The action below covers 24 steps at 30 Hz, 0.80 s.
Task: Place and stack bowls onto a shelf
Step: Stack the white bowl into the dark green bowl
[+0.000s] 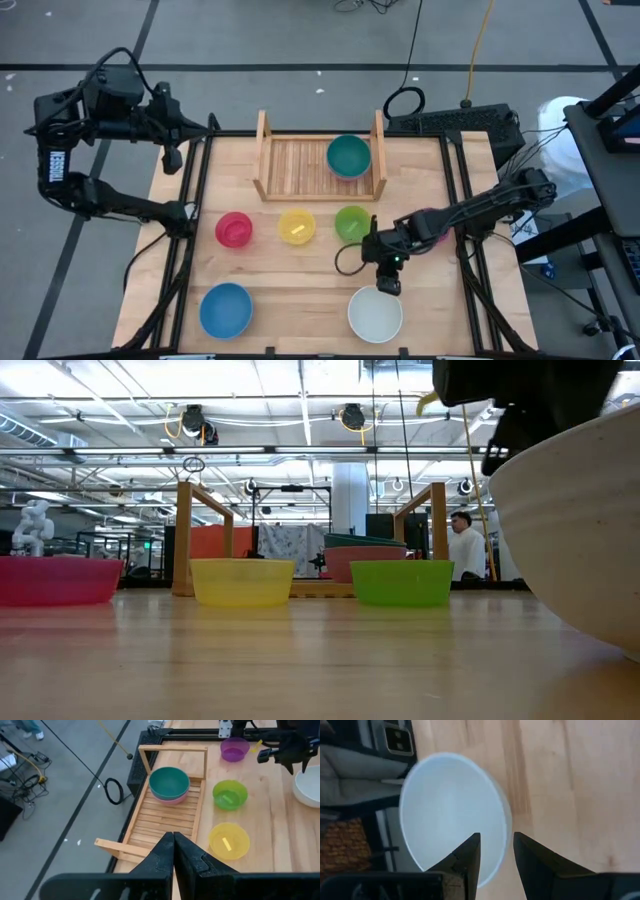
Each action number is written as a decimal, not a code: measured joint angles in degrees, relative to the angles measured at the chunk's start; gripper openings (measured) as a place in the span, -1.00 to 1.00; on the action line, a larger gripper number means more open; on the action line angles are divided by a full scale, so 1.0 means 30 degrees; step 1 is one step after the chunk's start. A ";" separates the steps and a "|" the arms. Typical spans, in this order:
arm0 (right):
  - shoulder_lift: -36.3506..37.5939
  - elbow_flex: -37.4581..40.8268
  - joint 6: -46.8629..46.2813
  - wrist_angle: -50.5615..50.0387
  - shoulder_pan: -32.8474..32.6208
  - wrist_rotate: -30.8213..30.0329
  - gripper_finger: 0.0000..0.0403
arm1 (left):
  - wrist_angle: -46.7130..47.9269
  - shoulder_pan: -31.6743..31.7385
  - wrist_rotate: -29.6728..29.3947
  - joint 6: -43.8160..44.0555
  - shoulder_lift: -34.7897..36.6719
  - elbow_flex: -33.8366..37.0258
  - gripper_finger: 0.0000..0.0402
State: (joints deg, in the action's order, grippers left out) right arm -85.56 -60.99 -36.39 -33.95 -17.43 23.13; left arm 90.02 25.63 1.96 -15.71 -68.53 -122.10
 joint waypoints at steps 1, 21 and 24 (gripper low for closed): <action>0.0000 0.0109 -0.0016 -0.0011 -0.0185 -0.0344 -0.46 | 0.0000 0.0000 0.0000 -0.0143 0.0004 0.0000 -0.96; 0.0000 0.2159 -0.1223 0.2546 -0.1244 -0.1702 -0.46 | 0.0000 -0.0003 0.0015 -0.0590 0.0000 0.0000 -0.96; 0.0000 0.2549 -0.1367 0.3289 -0.1335 -0.1703 -0.46 | 0.0000 -0.0005 0.0017 -0.0590 0.0000 0.0000 -0.96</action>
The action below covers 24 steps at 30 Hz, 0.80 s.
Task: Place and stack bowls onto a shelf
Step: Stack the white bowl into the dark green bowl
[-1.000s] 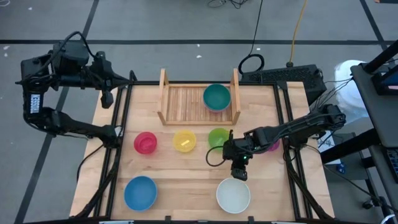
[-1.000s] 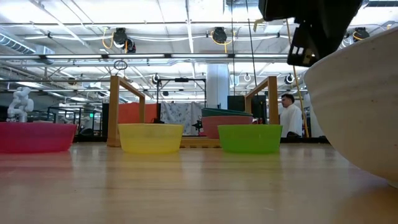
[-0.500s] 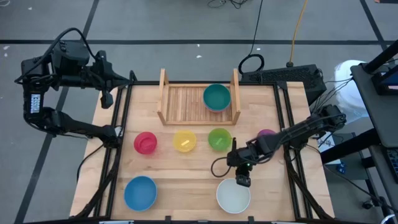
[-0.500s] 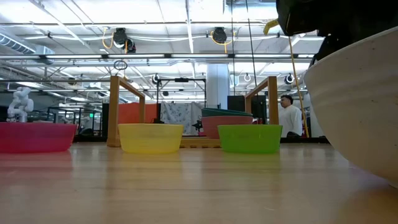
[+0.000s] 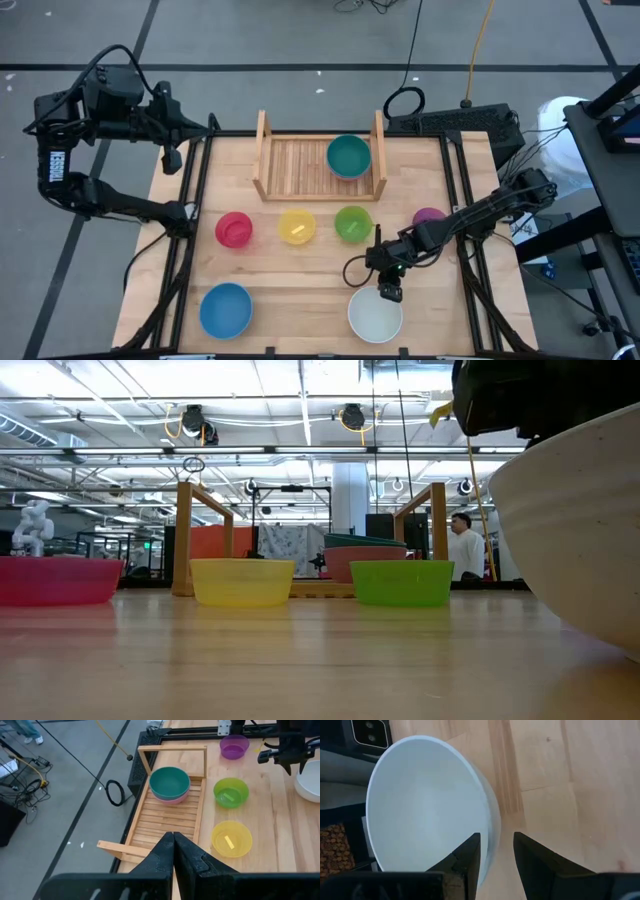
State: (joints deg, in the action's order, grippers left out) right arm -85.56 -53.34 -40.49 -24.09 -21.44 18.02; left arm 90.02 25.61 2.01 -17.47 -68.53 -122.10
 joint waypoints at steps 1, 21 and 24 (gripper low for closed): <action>0.0000 0.0068 -0.0004 0.0163 -0.0026 -0.0007 -0.46 | 0.0000 -0.0003 -0.0002 0.0000 0.0000 0.0000 -0.96; -0.0174 0.1261 -0.0146 0.2109 -0.0020 -0.0597 -0.46 | 0.0000 0.0002 0.0005 0.0036 0.0000 0.0000 -0.96; -0.0535 0.1261 -0.0146 0.2309 -0.0034 -0.0502 -0.46 | 0.0000 0.0001 0.0005 0.0044 0.0000 0.0000 -0.96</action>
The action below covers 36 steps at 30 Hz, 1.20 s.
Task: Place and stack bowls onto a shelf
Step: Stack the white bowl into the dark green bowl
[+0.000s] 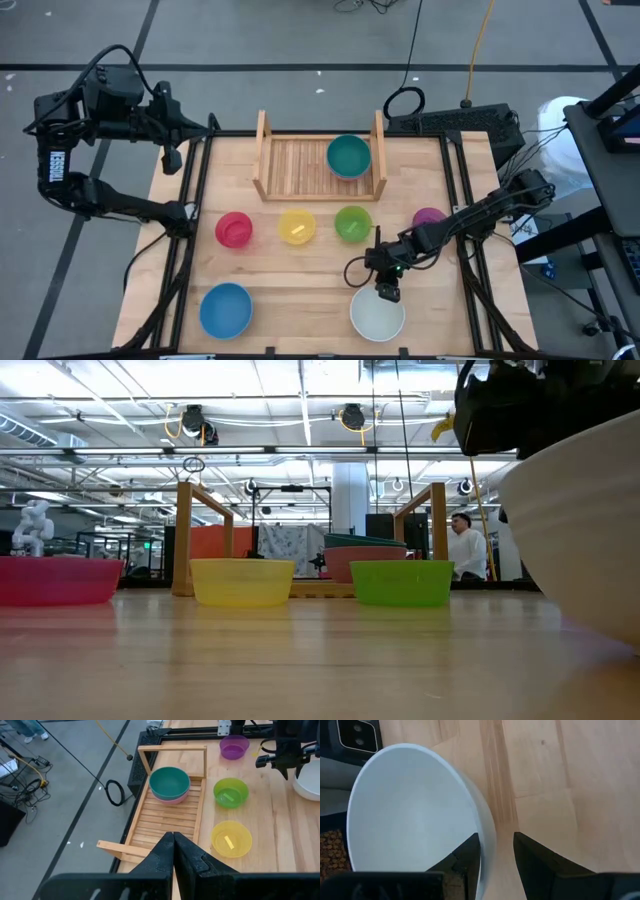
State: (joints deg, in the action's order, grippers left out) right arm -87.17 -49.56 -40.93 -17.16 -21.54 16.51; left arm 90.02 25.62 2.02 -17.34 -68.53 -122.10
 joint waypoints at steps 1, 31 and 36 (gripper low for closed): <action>-0.0139 0.0000 0.0011 0.0123 0.0000 -0.0004 -0.46 | 0.0000 0.0000 0.0004 0.0000 0.0000 0.0000 -0.96; -0.0448 -0.6964 0.5130 -0.7399 0.1942 -0.0575 -1.00 | 0.0000 -0.0004 0.0007 0.0906 0.0000 0.0000 -0.96; -0.0448 -1.0362 0.7719 -1.1890 0.3758 -0.1679 -1.00 | 0.0000 0.0003 0.0007 0.1653 0.0000 0.0000 -0.96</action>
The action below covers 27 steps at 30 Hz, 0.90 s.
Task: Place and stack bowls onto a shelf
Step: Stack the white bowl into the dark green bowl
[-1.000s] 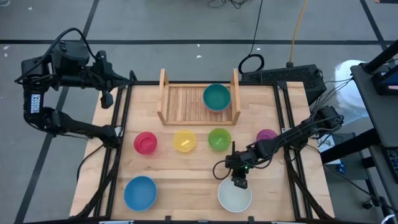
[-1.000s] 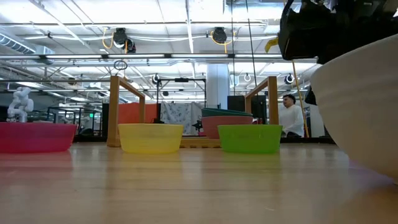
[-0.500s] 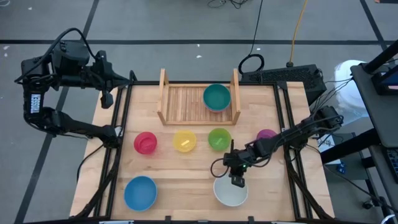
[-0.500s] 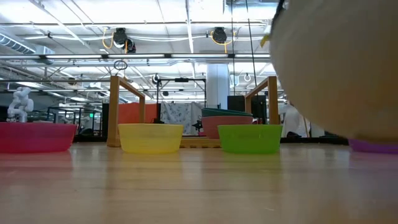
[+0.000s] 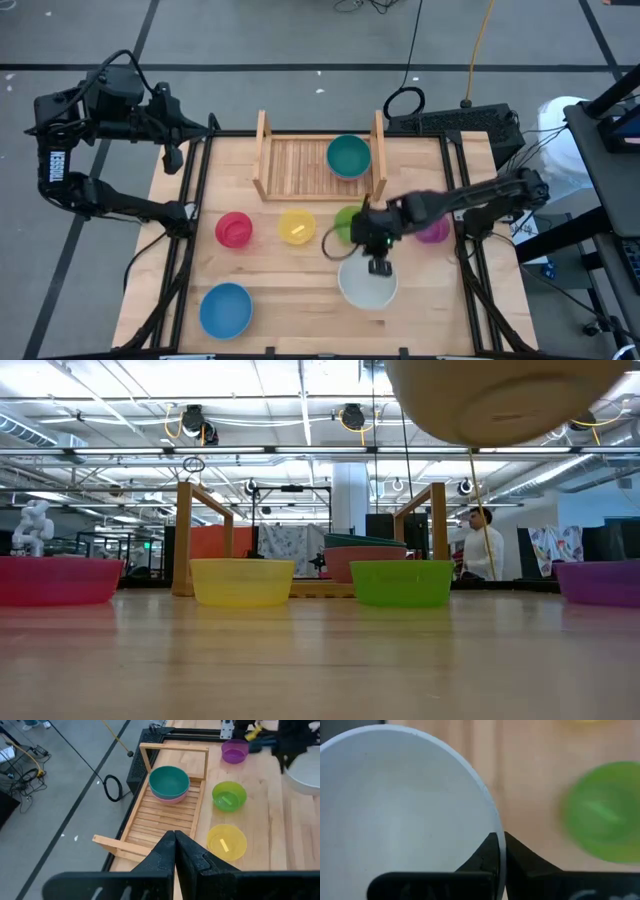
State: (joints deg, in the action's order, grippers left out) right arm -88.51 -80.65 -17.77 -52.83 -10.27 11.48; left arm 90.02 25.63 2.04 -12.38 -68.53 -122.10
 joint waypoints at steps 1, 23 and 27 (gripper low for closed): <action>0.0000 -0.0662 0.0518 -0.0839 0.0452 -0.0375 -1.00 | -0.0002 -0.0005 -0.0004 0.0142 0.0000 0.0000 -0.96; -0.0776 -0.7061 0.6318 -0.1441 1.2378 0.0775 -1.00 | 0.0000 0.0000 -0.0252 -0.1739 -0.0007 0.0000 -0.96; -0.1271 -0.7046 0.7304 -0.0690 1.3562 0.1541 -1.00 | 0.0000 0.0000 -0.0248 -0.1606 -0.0007 0.0000 -0.96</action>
State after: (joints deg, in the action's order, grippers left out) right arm -92.32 -101.79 4.14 -54.90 30.42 16.10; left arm 90.02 25.63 1.30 -17.20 -68.55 -122.10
